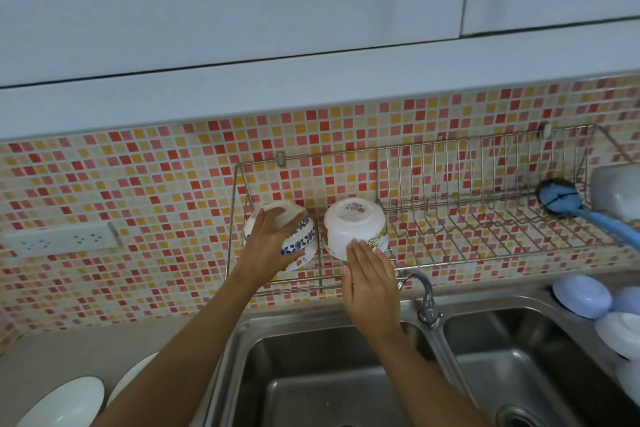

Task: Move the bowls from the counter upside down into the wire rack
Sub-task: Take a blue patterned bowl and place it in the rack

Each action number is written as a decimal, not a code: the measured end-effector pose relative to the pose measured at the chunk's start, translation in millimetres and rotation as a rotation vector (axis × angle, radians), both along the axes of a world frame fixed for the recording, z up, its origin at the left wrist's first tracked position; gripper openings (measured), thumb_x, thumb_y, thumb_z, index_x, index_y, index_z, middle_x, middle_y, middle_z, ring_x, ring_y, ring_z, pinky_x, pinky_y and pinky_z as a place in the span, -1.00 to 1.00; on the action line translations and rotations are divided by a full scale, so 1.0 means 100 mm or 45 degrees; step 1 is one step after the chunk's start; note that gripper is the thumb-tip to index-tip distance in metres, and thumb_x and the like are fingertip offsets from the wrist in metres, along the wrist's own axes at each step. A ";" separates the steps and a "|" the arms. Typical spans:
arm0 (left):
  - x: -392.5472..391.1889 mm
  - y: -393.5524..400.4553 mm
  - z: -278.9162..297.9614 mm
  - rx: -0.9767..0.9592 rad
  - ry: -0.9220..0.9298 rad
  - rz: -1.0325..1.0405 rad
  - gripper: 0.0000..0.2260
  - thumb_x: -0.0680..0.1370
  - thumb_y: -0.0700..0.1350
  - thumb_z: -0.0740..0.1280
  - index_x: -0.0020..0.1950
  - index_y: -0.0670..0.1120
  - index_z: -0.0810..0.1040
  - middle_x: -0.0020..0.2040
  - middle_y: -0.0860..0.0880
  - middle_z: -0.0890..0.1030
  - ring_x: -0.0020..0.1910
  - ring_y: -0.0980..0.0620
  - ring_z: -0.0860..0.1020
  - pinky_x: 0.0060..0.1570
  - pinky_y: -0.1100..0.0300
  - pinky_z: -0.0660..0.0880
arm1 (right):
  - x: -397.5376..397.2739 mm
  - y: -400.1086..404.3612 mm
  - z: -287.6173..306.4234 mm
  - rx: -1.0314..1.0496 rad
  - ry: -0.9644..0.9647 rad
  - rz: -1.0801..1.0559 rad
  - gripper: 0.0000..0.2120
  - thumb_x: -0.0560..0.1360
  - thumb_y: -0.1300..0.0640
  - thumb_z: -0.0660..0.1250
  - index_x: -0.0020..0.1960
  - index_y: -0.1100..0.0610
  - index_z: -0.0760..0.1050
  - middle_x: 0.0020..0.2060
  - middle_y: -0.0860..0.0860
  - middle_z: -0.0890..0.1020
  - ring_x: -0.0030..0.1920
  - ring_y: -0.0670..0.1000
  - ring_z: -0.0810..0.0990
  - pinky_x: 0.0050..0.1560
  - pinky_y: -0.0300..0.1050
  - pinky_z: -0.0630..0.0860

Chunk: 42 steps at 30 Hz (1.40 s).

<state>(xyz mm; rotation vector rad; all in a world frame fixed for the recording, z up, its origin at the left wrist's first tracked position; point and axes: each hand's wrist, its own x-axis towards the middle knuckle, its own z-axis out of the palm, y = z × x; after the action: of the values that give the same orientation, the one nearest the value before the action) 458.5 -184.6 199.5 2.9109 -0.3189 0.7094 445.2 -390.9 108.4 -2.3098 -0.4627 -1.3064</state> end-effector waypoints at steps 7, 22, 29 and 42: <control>0.03 0.01 -0.01 0.012 0.101 -0.017 -0.21 0.34 0.11 0.50 0.49 0.05 0.22 0.43 -0.13 0.29 0.42 -0.17 0.21 0.40 -0.09 0.25 | -0.01 0.00 -0.02 0.008 0.020 0.007 -0.63 0.59 0.06 0.15 0.28 0.21 0.52 0.24 0.10 0.58 0.31 0.03 0.50 0.42 0.03 0.29; 0.03 -0.01 -0.04 -0.003 0.216 -0.015 -0.35 0.37 0.08 0.49 0.42 0.07 0.35 0.37 -0.08 0.35 0.34 -0.11 0.29 0.38 -0.02 0.26 | -0.06 0.01 0.03 -0.003 0.092 -0.023 -0.62 0.59 0.05 0.15 0.27 0.21 0.53 0.23 0.10 0.59 0.31 0.04 0.51 0.43 0.04 0.28; -0.21 -0.03 -0.15 -0.323 0.095 0.059 -0.57 0.57 0.07 0.23 0.42 0.03 0.35 0.45 -0.04 0.36 0.42 -0.07 0.31 0.42 -0.04 0.27 | -0.11 -0.01 0.03 -0.066 0.187 -0.050 -0.60 0.62 0.01 0.07 0.26 0.17 0.54 0.20 0.08 0.62 0.28 0.05 0.54 0.44 0.06 0.27; -0.95 0.08 -0.91 -0.025 -0.133 0.169 -0.53 0.62 -0.06 0.10 0.53 -0.06 0.12 0.53 -0.12 0.20 0.54 -0.10 0.04 0.50 -0.02 -0.14 | -0.47 0.11 -0.11 -0.158 0.459 -0.249 -0.34 0.49 0.06 0.32 0.51 0.18 0.17 0.52 0.19 0.18 0.54 0.20 0.02 0.51 0.16 -0.02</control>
<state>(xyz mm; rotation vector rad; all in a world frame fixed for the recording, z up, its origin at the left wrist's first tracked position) 363.6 -176.5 108.6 2.9035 -0.1287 0.8810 398.0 -379.6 96.9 -2.6765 -0.2071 -0.9305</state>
